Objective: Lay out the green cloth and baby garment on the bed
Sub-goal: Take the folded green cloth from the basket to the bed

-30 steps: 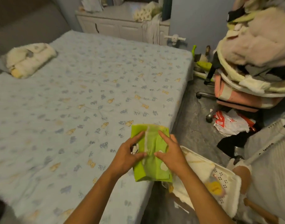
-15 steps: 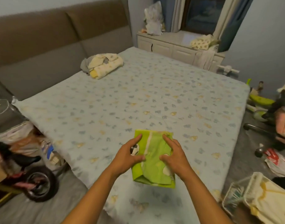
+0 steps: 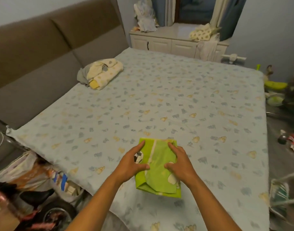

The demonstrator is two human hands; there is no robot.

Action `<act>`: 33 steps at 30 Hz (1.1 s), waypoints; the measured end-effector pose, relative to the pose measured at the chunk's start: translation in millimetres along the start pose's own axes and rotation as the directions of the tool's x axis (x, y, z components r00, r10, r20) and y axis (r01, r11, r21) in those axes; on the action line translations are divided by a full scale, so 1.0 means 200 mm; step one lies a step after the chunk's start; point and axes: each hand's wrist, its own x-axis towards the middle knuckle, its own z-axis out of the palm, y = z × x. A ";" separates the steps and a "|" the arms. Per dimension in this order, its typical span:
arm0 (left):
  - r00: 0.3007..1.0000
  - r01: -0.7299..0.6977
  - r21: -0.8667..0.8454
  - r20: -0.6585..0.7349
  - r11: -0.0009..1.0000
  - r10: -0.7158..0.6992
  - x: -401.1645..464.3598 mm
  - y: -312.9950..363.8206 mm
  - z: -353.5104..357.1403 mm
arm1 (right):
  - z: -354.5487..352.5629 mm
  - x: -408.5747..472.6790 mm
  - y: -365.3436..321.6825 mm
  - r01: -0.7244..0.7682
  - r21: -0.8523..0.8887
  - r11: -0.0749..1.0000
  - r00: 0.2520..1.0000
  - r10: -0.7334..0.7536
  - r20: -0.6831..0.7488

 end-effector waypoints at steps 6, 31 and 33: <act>0.998 0.027 0.058 0.049 0.998 -0.030 0.38 -0.24 -0.26 | 0.29 0.37 0.04 -0.091 0.059 0.994 0.995 0.094 -0.045; 0.999 0.019 0.036 0.029 0.999 -0.020 1.68 -1.44 -0.39 | 1.00 1.89 0.63 -0.218 -0.346 0.913 0.976 0.212 -0.054; 0.998 0.065 0.002 -0.007 0.998 -0.065 1.67 -1.52 -0.35 | 1.05 2.01 0.67 -0.129 -0.531 0.837 0.989 0.149 -0.004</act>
